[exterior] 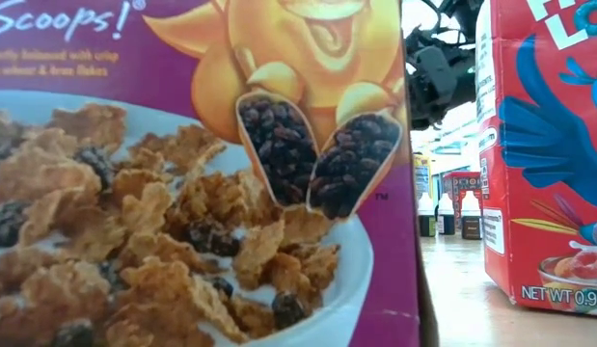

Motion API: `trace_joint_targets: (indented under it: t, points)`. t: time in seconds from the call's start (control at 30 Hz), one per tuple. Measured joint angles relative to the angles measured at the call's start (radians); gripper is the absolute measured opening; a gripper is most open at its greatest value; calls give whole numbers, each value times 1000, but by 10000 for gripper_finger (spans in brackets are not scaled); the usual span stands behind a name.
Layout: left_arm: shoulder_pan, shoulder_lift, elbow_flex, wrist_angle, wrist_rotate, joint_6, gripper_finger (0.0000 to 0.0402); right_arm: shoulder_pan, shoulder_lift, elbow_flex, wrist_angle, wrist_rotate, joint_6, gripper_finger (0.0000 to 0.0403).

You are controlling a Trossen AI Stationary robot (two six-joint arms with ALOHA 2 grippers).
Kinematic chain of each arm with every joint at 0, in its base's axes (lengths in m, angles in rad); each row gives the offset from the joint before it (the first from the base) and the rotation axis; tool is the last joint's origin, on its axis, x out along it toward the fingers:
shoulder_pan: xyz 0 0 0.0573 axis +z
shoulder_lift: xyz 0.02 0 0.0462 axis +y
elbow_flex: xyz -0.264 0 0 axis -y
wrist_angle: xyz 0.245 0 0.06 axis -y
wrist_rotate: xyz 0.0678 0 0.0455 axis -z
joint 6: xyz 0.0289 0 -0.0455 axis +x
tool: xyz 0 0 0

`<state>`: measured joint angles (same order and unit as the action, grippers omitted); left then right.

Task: Pick & Place Kitchen Items
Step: Put the red spice can into the orange basket

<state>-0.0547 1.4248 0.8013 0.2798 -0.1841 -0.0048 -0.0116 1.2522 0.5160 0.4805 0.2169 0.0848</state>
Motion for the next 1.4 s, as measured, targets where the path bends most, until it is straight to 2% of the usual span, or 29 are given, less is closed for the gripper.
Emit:
trace_joint_targets:
  t: [0.4,0.6,0.7,0.8,0.97,1.2,1.4]
  points:
    - [0,0,0,1,0,0,108,-1,-333,11,-554,19,197,187]
    - [0,0,0,10,0,0,108,-25,-356,149,-929,70,303,191]
    - [0,0,0,10,1,0,108,-54,-340,212,-1053,71,375,192]
    - [0,0,0,10,1,0,108,-96,-324,231,-1121,60,452,192]
    - [0,0,0,9,1,-4,108,-198,-297,233,-1182,-36,529,192]
    - [0,0,0,2,3,-17,108,-317,-258,233,-1195,-166,555,192]
    - [0,0,0,-24,3,-23,108,-365,-255,233,-1200,-248,562,192]
